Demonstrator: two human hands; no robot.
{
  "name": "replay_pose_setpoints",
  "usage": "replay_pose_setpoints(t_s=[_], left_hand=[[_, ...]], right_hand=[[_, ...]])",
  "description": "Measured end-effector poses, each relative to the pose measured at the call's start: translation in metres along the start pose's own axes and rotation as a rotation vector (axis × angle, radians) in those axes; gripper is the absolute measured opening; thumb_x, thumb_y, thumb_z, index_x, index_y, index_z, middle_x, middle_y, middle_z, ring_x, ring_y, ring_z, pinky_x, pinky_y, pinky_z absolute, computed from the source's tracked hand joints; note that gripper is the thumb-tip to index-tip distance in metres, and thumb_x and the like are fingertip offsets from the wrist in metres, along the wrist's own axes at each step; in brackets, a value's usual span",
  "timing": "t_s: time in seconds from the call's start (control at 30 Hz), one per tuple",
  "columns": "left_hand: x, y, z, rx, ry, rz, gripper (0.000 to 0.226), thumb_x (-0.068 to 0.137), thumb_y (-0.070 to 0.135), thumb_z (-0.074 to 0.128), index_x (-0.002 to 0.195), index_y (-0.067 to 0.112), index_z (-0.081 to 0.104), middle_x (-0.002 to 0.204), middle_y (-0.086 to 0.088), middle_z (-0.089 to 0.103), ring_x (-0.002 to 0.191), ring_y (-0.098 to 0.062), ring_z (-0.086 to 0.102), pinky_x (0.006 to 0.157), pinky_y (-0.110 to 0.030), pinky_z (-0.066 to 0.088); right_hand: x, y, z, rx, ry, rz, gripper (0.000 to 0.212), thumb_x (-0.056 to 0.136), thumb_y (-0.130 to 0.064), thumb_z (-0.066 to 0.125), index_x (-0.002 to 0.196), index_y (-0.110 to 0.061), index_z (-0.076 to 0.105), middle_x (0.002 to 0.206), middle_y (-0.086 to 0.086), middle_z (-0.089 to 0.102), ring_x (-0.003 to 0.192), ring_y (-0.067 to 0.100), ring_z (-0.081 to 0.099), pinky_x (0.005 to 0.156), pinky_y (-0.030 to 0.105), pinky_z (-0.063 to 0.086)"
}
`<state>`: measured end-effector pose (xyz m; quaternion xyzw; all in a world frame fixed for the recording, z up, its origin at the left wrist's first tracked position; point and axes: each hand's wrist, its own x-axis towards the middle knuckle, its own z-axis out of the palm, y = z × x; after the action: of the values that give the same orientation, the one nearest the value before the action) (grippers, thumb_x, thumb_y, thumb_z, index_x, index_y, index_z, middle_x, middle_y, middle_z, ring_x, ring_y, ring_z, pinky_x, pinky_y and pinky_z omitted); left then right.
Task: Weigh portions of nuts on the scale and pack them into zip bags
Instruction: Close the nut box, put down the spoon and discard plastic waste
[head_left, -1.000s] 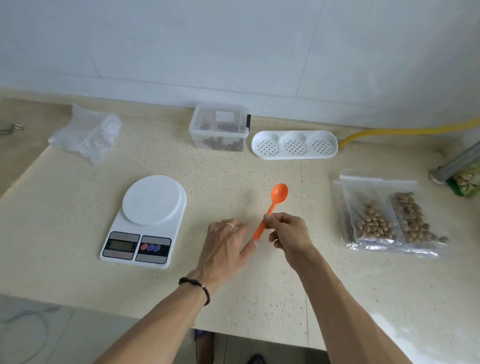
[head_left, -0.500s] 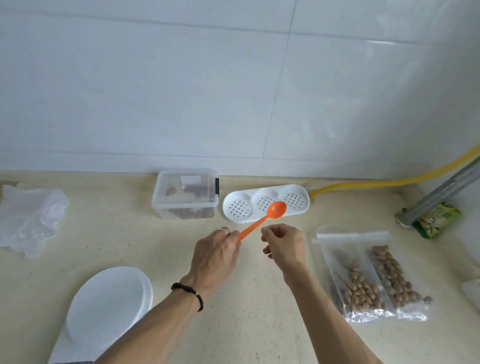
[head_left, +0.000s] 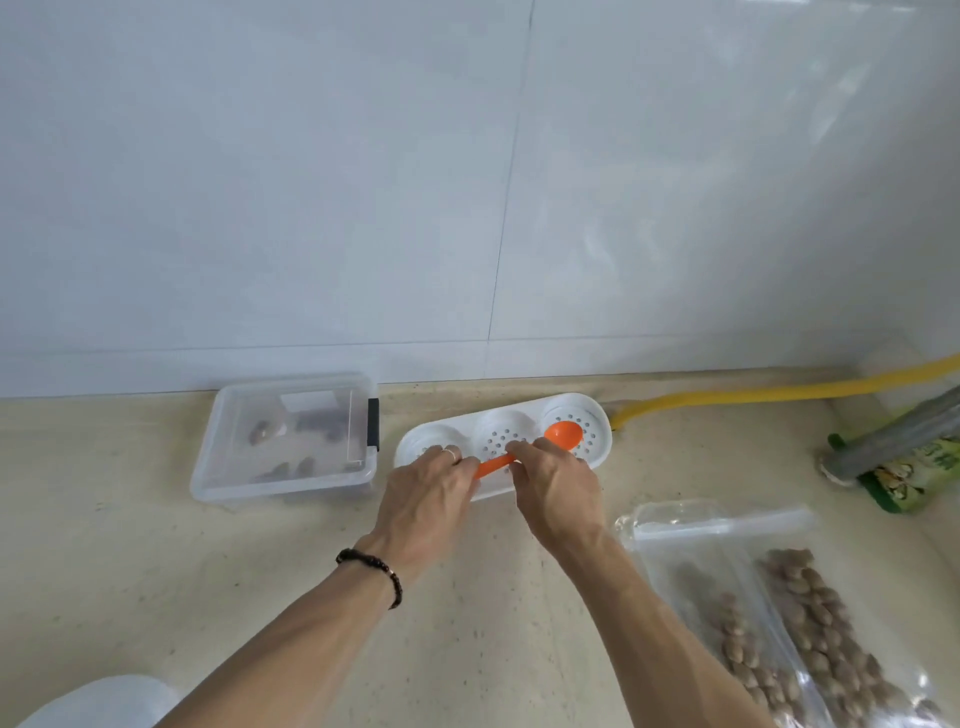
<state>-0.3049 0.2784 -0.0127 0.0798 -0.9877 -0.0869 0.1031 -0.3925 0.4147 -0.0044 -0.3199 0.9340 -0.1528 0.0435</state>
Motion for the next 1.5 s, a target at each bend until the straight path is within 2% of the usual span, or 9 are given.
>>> replay_pose_setpoints(t_s=[0.2,0.5,0.67,0.87,0.97,1.07,1.23,1.4,1.5], left_hand=[[0.008,0.000,0.021,0.001,0.002,-0.071,0.004,0.085,0.019,0.072,0.082,0.018,0.070,0.069,0.003,0.059,0.070,-0.018,0.058,0.042,-0.030,0.045],[0.004,-0.010,0.025,0.047,0.016,-0.088,0.002,0.085,0.018,0.071,0.084,0.018,0.071,0.072,0.005,0.061,0.070,-0.017,0.056,0.050,-0.030,0.049],[-0.001,-0.004,0.015,0.029,0.040,-0.114,0.005,0.085,0.018,0.071,0.088,0.015,0.070,0.079,0.003,0.062,0.074,-0.018,0.058,0.051,-0.030,0.050],[-0.034,-0.001,-0.029,0.068,0.141,-0.085,0.014,0.080,0.018,0.072,0.094,0.014,0.072,0.087,0.001,0.067,0.084,-0.018,0.060,0.062,-0.030,0.052],[-0.057,-0.014,-0.058,0.129,0.180,-0.090,0.022,0.083,0.021,0.064,0.101,0.011,0.070,0.102,-0.003,0.066,0.099,-0.021,0.059,0.075,-0.033,0.051],[-0.088,-0.036,-0.089,0.188,0.153,-0.161,0.035,0.087,0.029,0.046,0.109,0.012,0.067,0.115,-0.006,0.063,0.115,-0.026,0.055,0.090,-0.038,0.050],[-0.150,-0.088,-0.125,0.247,0.064,-0.365,0.051,0.089,0.040,0.037,0.118,0.009,0.065,0.122,-0.012,0.063,0.126,-0.033,0.052,0.099,-0.047,0.047],[-0.216,-0.151,-0.148,0.223,0.017,-0.556,0.058,0.092,0.046,0.031,0.127,0.010,0.061,0.129,-0.013,0.061,0.133,-0.032,0.046,0.105,-0.051,0.042],[-0.251,-0.197,-0.153,0.184,0.005,-0.641,0.058,0.095,0.046,0.032,0.140,0.013,0.048,0.146,-0.011,0.047,0.144,-0.030,0.030,0.115,-0.048,0.028]], right_hand=[[0.017,0.013,0.014,0.018,-0.087,0.009,0.025,0.100,-0.021,0.046,0.115,-0.019,0.065,0.108,0.002,0.065,0.091,0.029,0.065,0.076,0.038,0.053],[0.021,0.013,0.017,0.040,-0.103,0.015,0.024,0.101,-0.023,0.045,0.113,-0.019,0.065,0.104,0.000,0.062,0.087,0.026,0.064,0.072,0.035,0.052],[0.013,0.011,0.011,0.076,-0.076,-0.004,0.031,0.100,-0.024,0.046,0.129,-0.017,0.055,0.108,0.003,0.064,0.092,0.029,0.065,0.078,0.041,0.055],[-0.003,-0.010,-0.015,0.078,0.091,-0.080,0.024,0.094,-0.018,0.056,0.114,-0.010,0.063,0.101,0.006,0.065,0.091,0.027,0.061,0.067,0.037,0.052],[-0.008,-0.037,-0.028,0.039,0.175,-0.183,0.029,0.083,-0.015,0.069,0.111,-0.008,0.065,0.097,0.008,0.066,0.087,0.031,0.060,0.063,0.039,0.050],[-0.014,-0.077,-0.037,0.002,0.237,-0.311,0.046,0.075,-0.016,0.076,0.118,-0.007,0.060,0.107,0.010,0.066,0.090,0.033,0.061,0.068,0.041,0.051],[-0.024,-0.158,-0.034,-0.033,0.188,-0.469,0.053,0.083,-0.026,0.069,0.130,-0.011,0.051,0.136,0.012,0.056,0.123,0.032,0.053,0.095,0.045,0.048],[-0.029,-0.249,-0.013,-0.041,0.104,-0.580,0.054,0.090,-0.030,0.062,0.137,-0.011,0.047,0.143,0.014,0.051,0.131,0.033,0.049,0.102,0.047,0.044],[-0.028,-0.306,0.010,-0.049,0.073,-0.628,0.051,0.090,-0.030,0.061,0.135,-0.012,0.046,0.141,0.013,0.052,0.129,0.032,0.049,0.100,0.046,0.044]])
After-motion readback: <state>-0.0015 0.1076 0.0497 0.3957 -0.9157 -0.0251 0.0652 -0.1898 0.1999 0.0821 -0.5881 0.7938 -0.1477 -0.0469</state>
